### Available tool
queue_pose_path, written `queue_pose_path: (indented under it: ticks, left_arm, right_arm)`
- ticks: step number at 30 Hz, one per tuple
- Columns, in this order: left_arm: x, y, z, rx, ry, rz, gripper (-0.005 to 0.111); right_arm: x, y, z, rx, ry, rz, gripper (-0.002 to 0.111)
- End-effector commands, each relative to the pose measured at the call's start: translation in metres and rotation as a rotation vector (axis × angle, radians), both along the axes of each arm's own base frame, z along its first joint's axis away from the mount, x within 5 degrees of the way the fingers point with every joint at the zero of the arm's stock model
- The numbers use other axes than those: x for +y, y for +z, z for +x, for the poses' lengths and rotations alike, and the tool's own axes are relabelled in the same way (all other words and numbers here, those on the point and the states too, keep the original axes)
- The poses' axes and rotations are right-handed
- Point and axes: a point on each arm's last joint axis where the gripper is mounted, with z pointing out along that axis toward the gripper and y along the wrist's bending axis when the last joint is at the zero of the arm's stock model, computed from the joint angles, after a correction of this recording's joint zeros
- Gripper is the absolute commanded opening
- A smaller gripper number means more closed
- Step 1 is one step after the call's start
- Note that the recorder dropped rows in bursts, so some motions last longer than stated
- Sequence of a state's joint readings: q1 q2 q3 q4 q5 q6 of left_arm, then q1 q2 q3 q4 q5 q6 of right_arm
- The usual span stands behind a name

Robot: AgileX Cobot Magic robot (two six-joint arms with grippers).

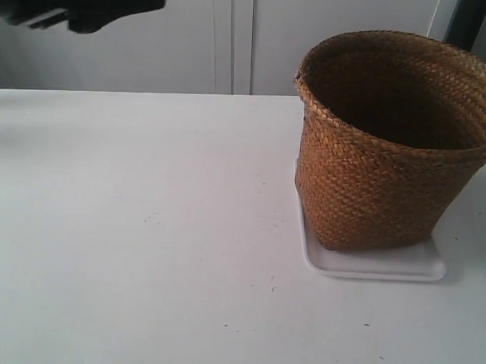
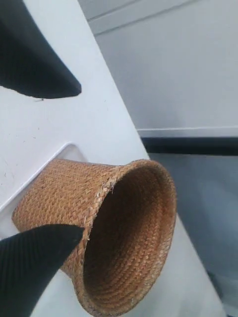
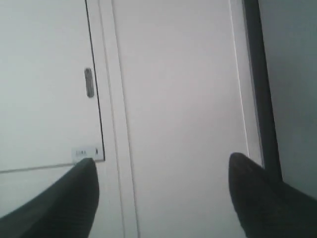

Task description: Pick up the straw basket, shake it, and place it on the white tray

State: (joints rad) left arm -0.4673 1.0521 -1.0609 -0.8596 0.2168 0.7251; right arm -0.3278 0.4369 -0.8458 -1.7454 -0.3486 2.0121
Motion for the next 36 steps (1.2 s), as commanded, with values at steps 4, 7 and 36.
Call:
queue_pose_path:
  ticks: [4,7,36]
  left_arm:
    - [0.056,-0.035,-0.071,-0.167,0.229,-0.156,0.074]
    - [0.072,-0.052,-0.096,-0.215,0.249,-0.195,0.074]
    - [0.087,-0.197,-0.124,0.12,0.258,-0.14,0.074]
  right_arm:
    - [0.021,-0.028,-0.061,-0.142,0.076,-0.06,0.068]
    - [0.018,-0.04,-0.067,-0.157,0.091,0.002,0.068]
    - [0.022,-0.042,-0.102,-0.282,0.105,0.006,0.068]
